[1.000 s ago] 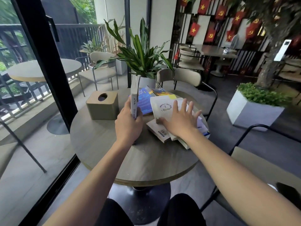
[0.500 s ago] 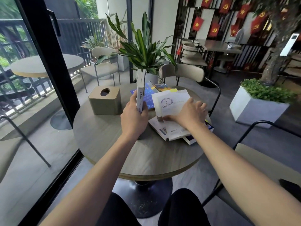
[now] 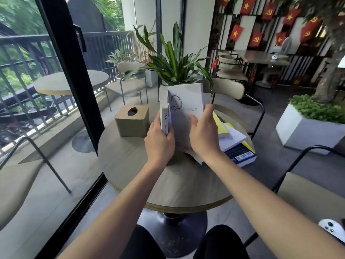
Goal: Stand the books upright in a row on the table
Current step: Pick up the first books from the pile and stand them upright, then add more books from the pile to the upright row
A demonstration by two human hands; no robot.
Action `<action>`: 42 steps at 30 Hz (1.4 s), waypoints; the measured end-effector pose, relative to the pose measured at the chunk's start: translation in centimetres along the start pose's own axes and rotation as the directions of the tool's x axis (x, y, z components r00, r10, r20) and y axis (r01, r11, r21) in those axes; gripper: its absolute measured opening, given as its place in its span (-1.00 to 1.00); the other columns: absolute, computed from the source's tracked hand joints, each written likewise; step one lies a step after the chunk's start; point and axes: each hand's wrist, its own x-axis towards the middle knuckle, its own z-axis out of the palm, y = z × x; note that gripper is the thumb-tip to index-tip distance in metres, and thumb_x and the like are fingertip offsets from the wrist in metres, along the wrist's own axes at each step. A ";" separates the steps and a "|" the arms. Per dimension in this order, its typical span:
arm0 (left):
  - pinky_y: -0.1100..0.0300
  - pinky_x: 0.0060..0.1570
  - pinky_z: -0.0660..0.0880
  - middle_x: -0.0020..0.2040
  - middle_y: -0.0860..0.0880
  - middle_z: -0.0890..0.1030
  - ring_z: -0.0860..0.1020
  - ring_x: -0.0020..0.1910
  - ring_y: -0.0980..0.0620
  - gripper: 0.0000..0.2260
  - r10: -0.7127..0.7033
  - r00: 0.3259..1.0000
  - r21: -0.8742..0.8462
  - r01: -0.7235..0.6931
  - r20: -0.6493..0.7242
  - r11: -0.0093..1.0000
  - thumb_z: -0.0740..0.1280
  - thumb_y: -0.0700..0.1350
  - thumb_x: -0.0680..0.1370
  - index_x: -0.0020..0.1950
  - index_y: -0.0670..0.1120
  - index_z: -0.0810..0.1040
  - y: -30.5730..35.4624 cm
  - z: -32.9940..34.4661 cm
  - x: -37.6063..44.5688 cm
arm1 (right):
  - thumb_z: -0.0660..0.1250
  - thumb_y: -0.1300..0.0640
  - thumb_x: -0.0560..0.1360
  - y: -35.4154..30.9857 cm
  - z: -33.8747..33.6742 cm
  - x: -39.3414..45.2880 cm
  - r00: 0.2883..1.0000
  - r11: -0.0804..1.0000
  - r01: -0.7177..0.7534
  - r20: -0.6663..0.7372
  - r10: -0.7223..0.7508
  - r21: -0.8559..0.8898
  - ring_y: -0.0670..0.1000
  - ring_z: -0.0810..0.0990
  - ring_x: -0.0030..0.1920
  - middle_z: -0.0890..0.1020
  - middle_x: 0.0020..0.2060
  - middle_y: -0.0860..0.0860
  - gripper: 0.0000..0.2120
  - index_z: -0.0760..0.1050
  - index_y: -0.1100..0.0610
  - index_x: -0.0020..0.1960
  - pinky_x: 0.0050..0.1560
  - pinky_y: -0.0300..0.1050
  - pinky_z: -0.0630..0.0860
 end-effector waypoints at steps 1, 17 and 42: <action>-0.02 -0.02 0.46 0.09 -0.10 0.61 0.54 0.03 -0.15 -0.65 0.000 1.000 -0.008 0.000 -0.005 1.000 0.21 -0.05 0.61 0.38 -0.09 0.44 -0.1 -0.2 0.0 | 0.20 0.23 0.61 0.1 0.8 -0.4 1.000 0.998 0.008 0.012 -0.008 0.056 0.25 0.55 0.08 0.55 0.11 0.26 -0.81 0.26 0.27 0.16 -0.12 -0.10 0.40; 0.05 0.26 0.40 0.39 0.07 0.46 0.39 0.35 0.11 -0.02 0.070 0.964 -0.020 -0.067 0.257 0.998 0.14 0.59 0.29 0.58 0.05 0.19 -0.9 -1.7 0.0 | 0.24 0.25 0.50 1.7 2.6 -1.7 0.708 0.991 0.097 0.693 -0.136 0.094 0.01 0.52 0.21 0.57 0.21 0.03 -0.54 0.38 0.01 0.38 0.25 0.02 0.49; 0.17 -0.10 0.30 0.19 -0.05 0.58 0.49 0.13 -0.08 -0.52 0.095 0.992 0.038 -0.098 0.080 0.994 0.31 -0.11 0.49 0.41 -0.10 0.39 -0.1 -1.2 -0.1 | 0.03 -0.55 0.36 8.0 0.0 2.2 0.880 0.686 -0.018 0.314 0.357 -0.728 0.28 -0.05 0.53 0.03 0.56 0.19 -0.09 0.05 -0.06 0.56 0.38 0.32 0.07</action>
